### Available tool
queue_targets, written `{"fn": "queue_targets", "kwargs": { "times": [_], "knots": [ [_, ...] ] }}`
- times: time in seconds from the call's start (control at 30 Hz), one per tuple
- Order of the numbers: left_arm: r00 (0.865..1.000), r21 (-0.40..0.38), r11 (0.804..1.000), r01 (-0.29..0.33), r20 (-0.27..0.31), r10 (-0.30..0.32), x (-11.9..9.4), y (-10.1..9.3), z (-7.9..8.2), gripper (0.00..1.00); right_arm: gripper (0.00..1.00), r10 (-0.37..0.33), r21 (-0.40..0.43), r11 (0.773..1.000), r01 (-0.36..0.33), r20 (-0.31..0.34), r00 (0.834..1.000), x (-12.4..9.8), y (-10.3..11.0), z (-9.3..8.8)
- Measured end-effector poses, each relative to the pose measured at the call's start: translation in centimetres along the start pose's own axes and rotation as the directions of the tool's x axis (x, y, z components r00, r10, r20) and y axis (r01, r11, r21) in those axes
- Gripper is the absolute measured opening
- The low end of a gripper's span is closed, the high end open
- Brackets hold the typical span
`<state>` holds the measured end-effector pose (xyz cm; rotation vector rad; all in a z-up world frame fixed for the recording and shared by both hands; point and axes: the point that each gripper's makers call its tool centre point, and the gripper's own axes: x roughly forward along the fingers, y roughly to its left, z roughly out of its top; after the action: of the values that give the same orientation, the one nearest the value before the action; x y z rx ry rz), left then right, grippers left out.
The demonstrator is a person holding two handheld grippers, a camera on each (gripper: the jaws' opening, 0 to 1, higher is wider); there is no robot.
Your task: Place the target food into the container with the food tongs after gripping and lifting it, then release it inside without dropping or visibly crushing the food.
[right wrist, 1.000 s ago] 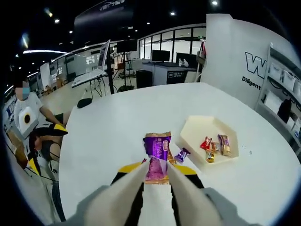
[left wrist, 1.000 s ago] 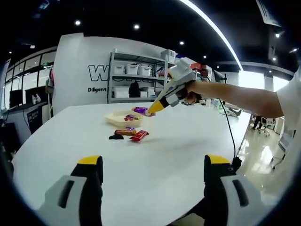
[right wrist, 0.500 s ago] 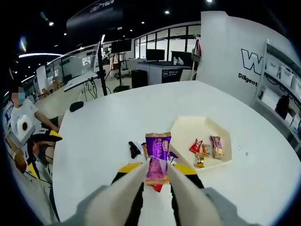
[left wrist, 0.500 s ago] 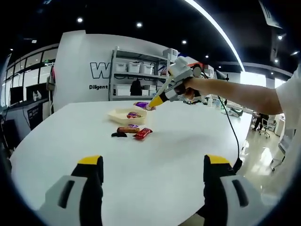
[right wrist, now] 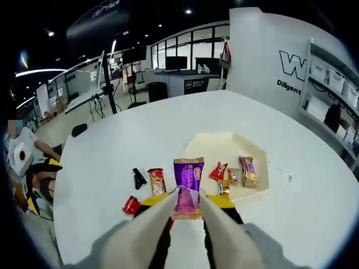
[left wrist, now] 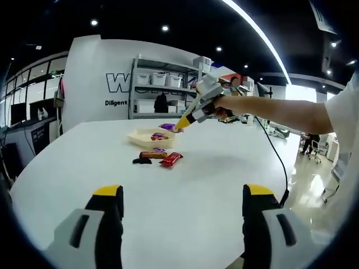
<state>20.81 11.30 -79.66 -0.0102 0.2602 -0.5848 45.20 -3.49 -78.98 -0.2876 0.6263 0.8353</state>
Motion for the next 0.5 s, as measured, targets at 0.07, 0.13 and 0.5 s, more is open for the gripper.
{"fn": "queue_targets", "kwargs": {
  "times": [0.07, 0.13, 0.5],
  "knots": [
    [1.0, -0.003, 1.0, 0.001, 0.001, -0.001, 0.2, 0.0, 0.0, 0.86, 0.15, -0.002, 0.002, 1.0, 0.002, -0.001, 1.0, 0.2, -0.3, 0.0],
    [1.0, -0.002, 1.0, 0.004, -0.001, -0.004, 0.3, 0.1, 0.0, 0.86, 0.15, -0.013, 0.009, 1.0, 0.013, -0.002, 1.0, 0.6, -0.9, -0.1],
    [1.0, -0.001, 1.0, 0.01, -0.013, -0.01, 0.8, 0.4, -0.3, 0.86, 0.15, -0.052, 0.042, 0.998, 0.052, -0.014, 0.999, 1.9, -2.5, -0.5]
  ]
}}
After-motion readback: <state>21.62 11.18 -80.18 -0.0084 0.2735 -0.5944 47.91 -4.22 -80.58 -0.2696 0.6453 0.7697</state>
